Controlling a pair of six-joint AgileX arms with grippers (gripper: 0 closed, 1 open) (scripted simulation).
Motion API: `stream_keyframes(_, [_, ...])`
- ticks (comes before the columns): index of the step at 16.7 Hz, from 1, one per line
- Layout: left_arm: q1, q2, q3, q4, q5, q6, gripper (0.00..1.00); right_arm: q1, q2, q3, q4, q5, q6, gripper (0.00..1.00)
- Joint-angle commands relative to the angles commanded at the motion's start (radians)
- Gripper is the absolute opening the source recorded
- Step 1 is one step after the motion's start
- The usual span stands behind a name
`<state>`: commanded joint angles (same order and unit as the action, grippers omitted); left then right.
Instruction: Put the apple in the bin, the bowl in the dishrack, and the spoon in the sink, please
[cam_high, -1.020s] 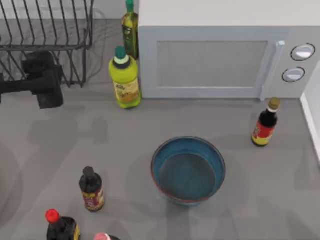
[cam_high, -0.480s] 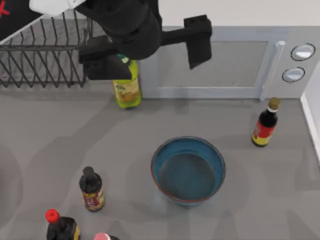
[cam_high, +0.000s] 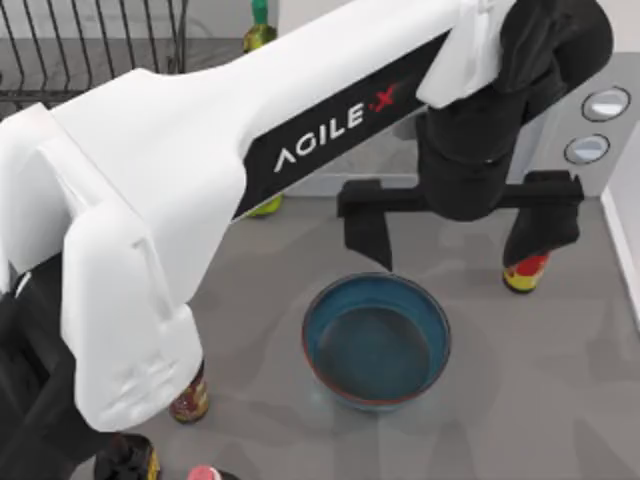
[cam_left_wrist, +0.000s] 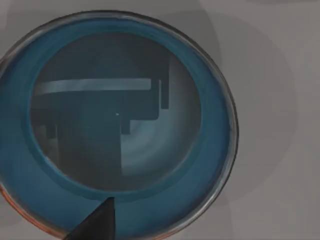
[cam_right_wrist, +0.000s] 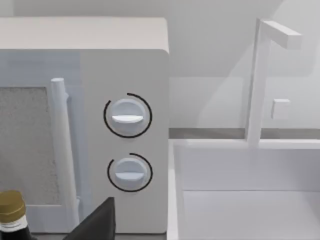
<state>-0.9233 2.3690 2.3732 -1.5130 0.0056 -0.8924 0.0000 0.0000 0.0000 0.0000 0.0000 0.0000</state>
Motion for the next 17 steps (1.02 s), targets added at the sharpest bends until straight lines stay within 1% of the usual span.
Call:
stream_keyframes(2, [-0.027,0.067,0.068,-0.044,0.0,-0.026,1.0,0.0,0.0,0.0,0.0,0.0,0.0,1.0])
stream_keyframes(4, [-0.039,0.096,0.097,-0.063,0.001,-0.037,1.0,0.0,0.0,0.0,0.0,0.0,0.0,1.0])
stream_keyframes(10, [-0.034,0.095,0.092,-0.058,0.001,-0.036,1.0,0.0,0.0,0.0,0.0,0.0,0.0,1.0])
stream_keyframes(13, [-0.035,0.089,0.02,0.012,0.0,-0.033,1.0,0.0,0.0,0.0,0.0,0.0,0.0,1.0])
stream_keyframes(17, [-0.034,0.077,-0.2,0.212,0.0,-0.033,1.0,0.0,0.0,0.0,0.0,0.0,0.0,1.0])
